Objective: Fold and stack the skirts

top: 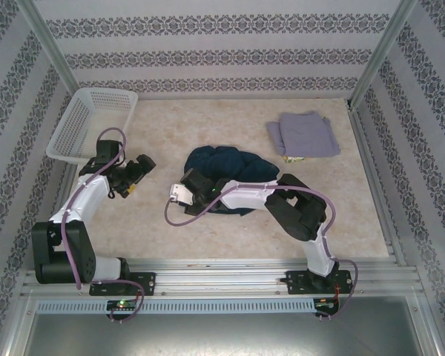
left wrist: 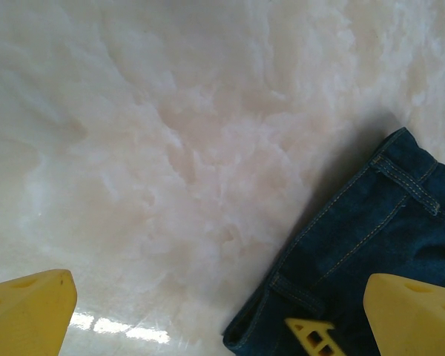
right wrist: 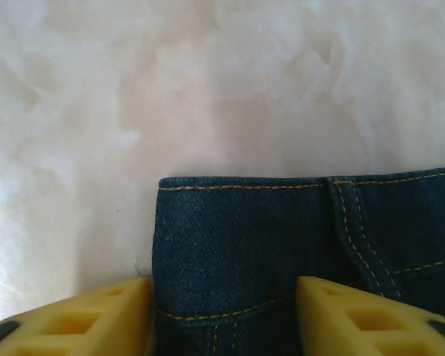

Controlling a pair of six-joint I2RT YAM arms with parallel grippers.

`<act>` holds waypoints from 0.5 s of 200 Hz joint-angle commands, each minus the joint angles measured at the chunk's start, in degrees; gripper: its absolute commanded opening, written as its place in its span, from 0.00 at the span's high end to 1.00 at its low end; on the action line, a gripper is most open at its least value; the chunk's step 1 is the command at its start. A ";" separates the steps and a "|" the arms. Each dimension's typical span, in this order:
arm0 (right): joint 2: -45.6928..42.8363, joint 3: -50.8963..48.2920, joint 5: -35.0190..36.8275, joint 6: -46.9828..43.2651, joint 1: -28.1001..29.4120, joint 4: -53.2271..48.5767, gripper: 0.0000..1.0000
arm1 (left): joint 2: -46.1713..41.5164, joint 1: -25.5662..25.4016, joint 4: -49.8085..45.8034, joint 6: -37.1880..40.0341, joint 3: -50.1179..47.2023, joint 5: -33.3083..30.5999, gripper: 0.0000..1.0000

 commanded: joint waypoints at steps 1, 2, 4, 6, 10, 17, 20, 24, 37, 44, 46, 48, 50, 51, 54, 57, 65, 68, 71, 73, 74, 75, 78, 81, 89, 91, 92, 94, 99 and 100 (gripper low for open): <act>3.90 2.85 -1.21 2.11 -0.80 -6.41 0.61 | -0.37 0.67 2.26 0.34 -0.60 1.53 0.00; 3.89 2.92 -1.35 2.20 -0.85 -6.49 0.62 | -0.39 0.66 2.26 0.37 -0.62 1.53 0.00; 3.91 2.96 -1.56 2.40 -0.89 -6.61 0.64 | -0.43 0.66 2.26 0.33 -0.64 1.53 0.00; 3.80 3.02 -1.63 2.69 -0.90 -6.73 0.69 | -0.53 0.66 2.26 0.39 -0.66 1.51 0.00; 3.59 3.13 -1.58 3.27 -0.98 -6.86 0.78 | -0.60 0.69 2.34 0.39 -0.71 1.51 0.00; 2.74 3.45 -1.39 4.47 -1.31 -7.05 0.90 | -0.75 0.74 2.43 0.50 -0.77 1.59 0.00; 2.34 3.64 -1.40 4.99 -1.59 -7.09 0.93 | -0.82 0.75 2.56 0.57 -0.76 1.67 0.00; 1.64 3.95 -1.58 5.72 -1.94 -7.09 0.96 | -0.90 0.77 2.69 0.66 -0.76 1.74 0.00; -1.41 5.64 -1.66 8.28 -3.43 -7.36 1.00 | -0.94 0.74 3.63 1.21 -0.74 2.97 0.00; -3.43 6.76 -1.17 9.67 -4.38 -7.37 1.00 | -0.87 0.79 4.36 1.62 -0.71 3.83 0.00; -4.10 7.07 -1.03 10.02 -4.70 -7.34 1.00 | -0.81 0.78 4.57 1.75 -0.70 4.06 0.00; -4.75 7.43 -0.98 10.31 -4.97 -7.33 1.00 | -0.87 0.75 4.79 1.97 -0.61 4.37 0.00; -5.30 7.78 -0.90 10.75 -5.22 -7.26 1.00 | -0.92 0.75 5.09 2.10 -0.64 4.75 0.00; -5.72 7.93 -0.88 10.96 -5.39 -7.18 1.00 | -0.93 0.74 5.26 2.18 -0.64 4.90 0.00; -6.49 8.31 -0.87 11.36 -5.92 -6.93 1.00 | -0.87 0.74 5.66 2.53 -0.54 5.53 0.00; -7.61 8.68 -0.87 12.08 -6.40 -6.63 1.00 | -0.98 0.74 6.10 2.89 -0.49 5.96 0.00; -10.73 9.48 -1.98 13.61 -7.84 -5.64 1.00 | -1.20 0.74 6.87 3.68 -0.21 6.63 0.00; -11.93 9.67 -2.81 14.20 -8.38 -5.20 1.00 | -1.29 0.74 7.18 4.00 -0.03 6.77 0.00; -13.18 9.80 -3.92 14.69 -9.03 -4.77 1.00 | -1.38 0.75 7.47 4.51 0.16 6.95 0.00; -13.92 9.89 -4.75 15.04 -9.37 -4.47 1.00 | -1.47 0.75 7.76 4.88 0.19 7.20 0.00; -14.29 9.91 -5.18 15.21 -9.62 -4.28 1.00 | -1.56 0.74 7.95 5.06 0.21 7.31 0.00; -14.69 9.96 -5.62 15.39 -9.88 -4.15 1.00 | -1.60 0.74 8.10 5.20 0.31 7.32 0.00; -15.84 10.00 -6.89 15.91 -10.52 -3.58 1.00 | -1.68 0.79 8.55 5.74 0.46 7.63 0.00; -16.94 10.01 -8.17 16.40 -11.13 -3.05 1.00 | -1.84 0.75 9.06 6.14 0.54 7.83 0.00; -19.58 9.93 -11.76 17.76 -12.90 -1.84 1.00 | -2.09 0.74 10.84 7.37 0.89 8.99 0.00; -20.24 9.86 -12.60 18.11 -13.31 -1.54 1.00 | -2.15 0.74 11.37 7.77 0.91 9.44 0.00; -20.53 9.85 -13.02 18.29 -13.57 -1.41 1.00 | -2.25 0.74 11.74 7.91 0.88 9.71 0.00; -21.14 9.84 -13.73 18.64 -13.98 -1.14 1.00 | -2.30 0.74 12.54 8.28 0.84 10.37 0.00; -22.49 9.83 -15.70 19.53 -14.96 -0.64 1.00 | -2.46 0.73 14.58 8.91 0.77 11.54 0.00; -22.75 9.83 -16.06 19.70 -15.10 -0.53 1.00 | -2.49 0.69 14.92 8.97 0.81 11.81 0.00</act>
